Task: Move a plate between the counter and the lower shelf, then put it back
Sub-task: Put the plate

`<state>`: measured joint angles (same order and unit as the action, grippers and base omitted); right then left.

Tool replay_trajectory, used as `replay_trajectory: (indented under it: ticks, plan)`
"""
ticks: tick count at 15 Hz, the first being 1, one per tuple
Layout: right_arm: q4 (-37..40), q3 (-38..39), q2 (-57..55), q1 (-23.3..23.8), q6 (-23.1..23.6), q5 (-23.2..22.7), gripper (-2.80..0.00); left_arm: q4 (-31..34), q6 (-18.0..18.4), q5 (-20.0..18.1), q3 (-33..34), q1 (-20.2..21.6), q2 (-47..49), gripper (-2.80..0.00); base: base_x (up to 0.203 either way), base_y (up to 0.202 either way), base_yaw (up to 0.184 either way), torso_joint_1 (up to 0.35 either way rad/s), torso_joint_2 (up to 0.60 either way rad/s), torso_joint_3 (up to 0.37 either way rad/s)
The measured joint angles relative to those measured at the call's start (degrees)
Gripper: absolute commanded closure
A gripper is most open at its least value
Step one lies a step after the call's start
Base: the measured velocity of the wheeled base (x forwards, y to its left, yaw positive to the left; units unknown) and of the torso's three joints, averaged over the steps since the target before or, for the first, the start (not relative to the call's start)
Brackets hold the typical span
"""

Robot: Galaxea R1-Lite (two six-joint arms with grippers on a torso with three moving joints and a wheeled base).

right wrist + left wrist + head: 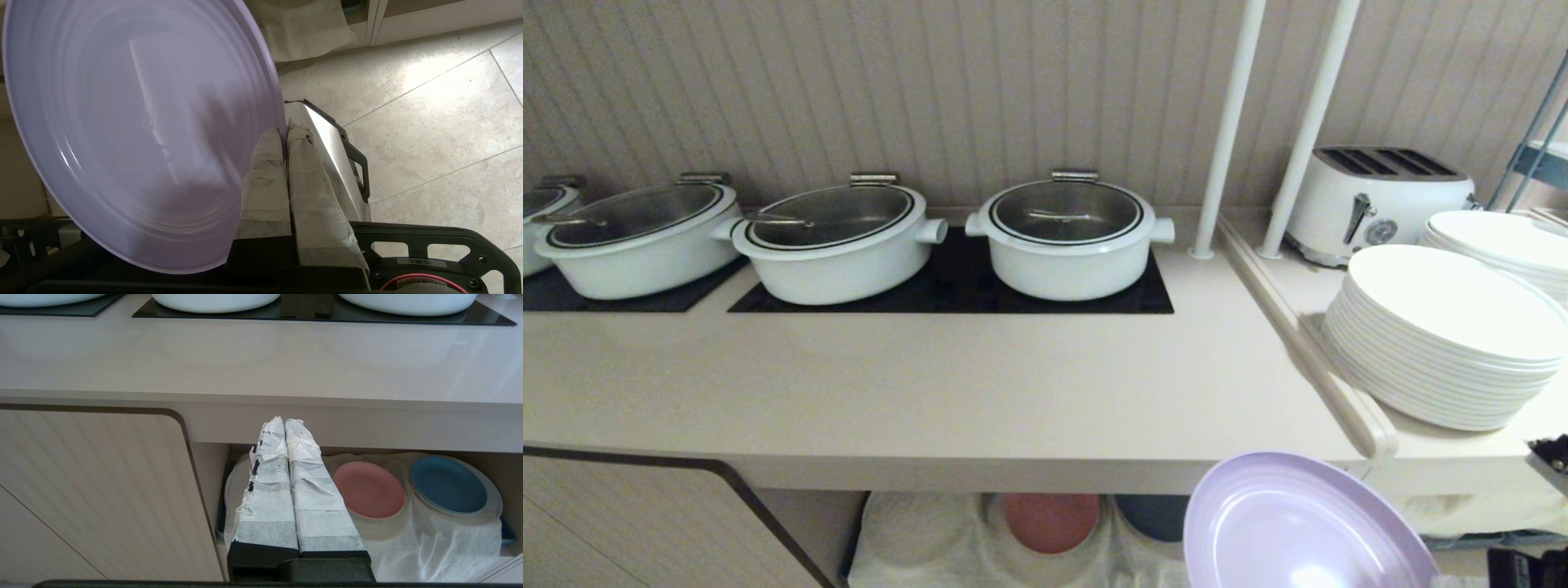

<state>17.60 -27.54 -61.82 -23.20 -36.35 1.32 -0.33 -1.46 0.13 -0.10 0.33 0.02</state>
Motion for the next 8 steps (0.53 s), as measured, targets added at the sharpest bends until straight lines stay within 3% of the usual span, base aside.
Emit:
replay_trajectory:
  ticks: [8]
  plan:
    - [-0.2, -3.6, -3.0, 0.2, -0.4, -2.9, 0.00, 0.0, 0.0, 0.0, 0.0, 0.0, 0.0, 0.00, 0.000, 0.000, 0.000, 0.000, 0.00, 0.000]
